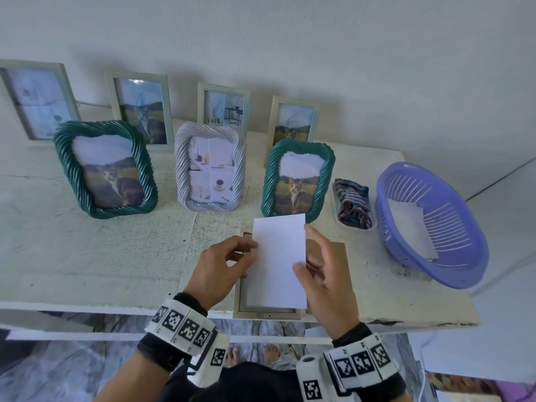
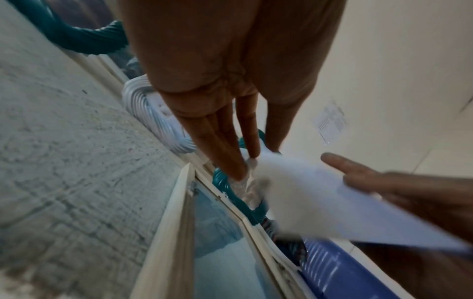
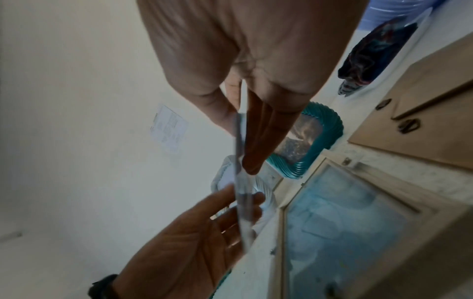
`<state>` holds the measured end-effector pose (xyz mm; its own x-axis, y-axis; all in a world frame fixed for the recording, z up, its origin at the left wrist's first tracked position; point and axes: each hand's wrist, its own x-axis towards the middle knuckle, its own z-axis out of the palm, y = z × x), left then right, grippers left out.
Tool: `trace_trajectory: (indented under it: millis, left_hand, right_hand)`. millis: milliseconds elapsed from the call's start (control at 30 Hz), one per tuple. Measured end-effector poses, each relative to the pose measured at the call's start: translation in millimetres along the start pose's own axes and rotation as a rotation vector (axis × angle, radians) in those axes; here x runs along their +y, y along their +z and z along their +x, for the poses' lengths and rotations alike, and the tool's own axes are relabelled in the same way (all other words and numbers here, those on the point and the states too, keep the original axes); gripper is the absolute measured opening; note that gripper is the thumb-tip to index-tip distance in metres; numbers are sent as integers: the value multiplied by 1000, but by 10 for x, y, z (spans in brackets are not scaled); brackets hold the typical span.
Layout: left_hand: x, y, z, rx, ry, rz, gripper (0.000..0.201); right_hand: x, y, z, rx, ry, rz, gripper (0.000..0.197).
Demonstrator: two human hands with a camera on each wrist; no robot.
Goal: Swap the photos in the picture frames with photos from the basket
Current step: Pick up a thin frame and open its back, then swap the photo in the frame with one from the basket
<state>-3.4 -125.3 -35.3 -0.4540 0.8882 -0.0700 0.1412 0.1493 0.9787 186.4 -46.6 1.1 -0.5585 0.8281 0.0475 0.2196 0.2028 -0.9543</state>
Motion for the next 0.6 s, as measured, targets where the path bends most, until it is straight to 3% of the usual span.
trace_trajectory:
  millis: [133,200,367,500,600]
  left_hand:
    - [119,74,-75,-209,-73,-141,60]
    - [152,93,-84,-246,-151,-277,66]
    - [155,164,-46,-134,-145,-395,46]
    - [218,288,3,-157,-169,-429,33]
    - [298,441,64,-181,-162,-365,20]
  right_hand:
    - [-195,44,-33,-148,25,158,57]
    - [-178,79,-32,-137,32,108,47]
    - [157,12,-28,63,12,-127,39]
    - [354,-222,-40,3,201,74,42]
    - [432,-466,-127,32,231,199,40]
